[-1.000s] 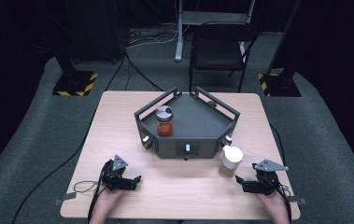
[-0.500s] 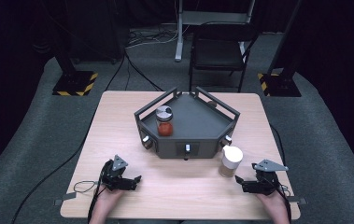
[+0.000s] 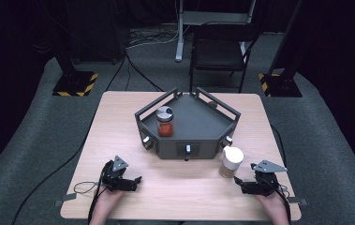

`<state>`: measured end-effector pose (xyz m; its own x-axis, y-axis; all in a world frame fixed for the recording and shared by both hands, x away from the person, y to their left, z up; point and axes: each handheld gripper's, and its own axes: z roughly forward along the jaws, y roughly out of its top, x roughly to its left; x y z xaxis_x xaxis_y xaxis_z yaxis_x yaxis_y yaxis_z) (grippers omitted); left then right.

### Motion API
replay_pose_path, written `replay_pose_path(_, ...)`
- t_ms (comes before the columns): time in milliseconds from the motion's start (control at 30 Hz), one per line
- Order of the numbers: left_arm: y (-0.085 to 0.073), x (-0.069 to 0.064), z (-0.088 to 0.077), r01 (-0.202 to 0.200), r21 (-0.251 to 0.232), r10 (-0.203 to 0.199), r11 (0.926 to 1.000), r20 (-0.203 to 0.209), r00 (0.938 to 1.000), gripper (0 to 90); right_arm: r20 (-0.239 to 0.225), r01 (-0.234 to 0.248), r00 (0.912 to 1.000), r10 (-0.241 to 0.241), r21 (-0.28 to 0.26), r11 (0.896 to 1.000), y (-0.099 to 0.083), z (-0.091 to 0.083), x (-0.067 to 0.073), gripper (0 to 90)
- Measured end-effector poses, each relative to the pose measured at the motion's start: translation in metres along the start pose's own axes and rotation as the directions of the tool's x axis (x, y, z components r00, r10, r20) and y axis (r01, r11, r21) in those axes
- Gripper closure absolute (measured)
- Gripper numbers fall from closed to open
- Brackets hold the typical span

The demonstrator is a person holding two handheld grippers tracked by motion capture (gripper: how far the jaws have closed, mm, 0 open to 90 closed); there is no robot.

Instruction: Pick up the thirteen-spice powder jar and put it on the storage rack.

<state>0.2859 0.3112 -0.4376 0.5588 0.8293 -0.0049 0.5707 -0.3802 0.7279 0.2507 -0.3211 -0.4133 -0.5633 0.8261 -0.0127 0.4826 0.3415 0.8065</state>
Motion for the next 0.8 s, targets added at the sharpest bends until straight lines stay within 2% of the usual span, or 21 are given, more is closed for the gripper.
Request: replay_pose_path(800, 0.0, 0.0001, 0.0, 0.0, 0.0, 0.0, 1.0, 0.0, 1.0, 3.4, -0.023, 0.03, 0.9993, -0.03, -0.032, 0.999, 0.0068, 0.0052, 0.0083, 9.0)
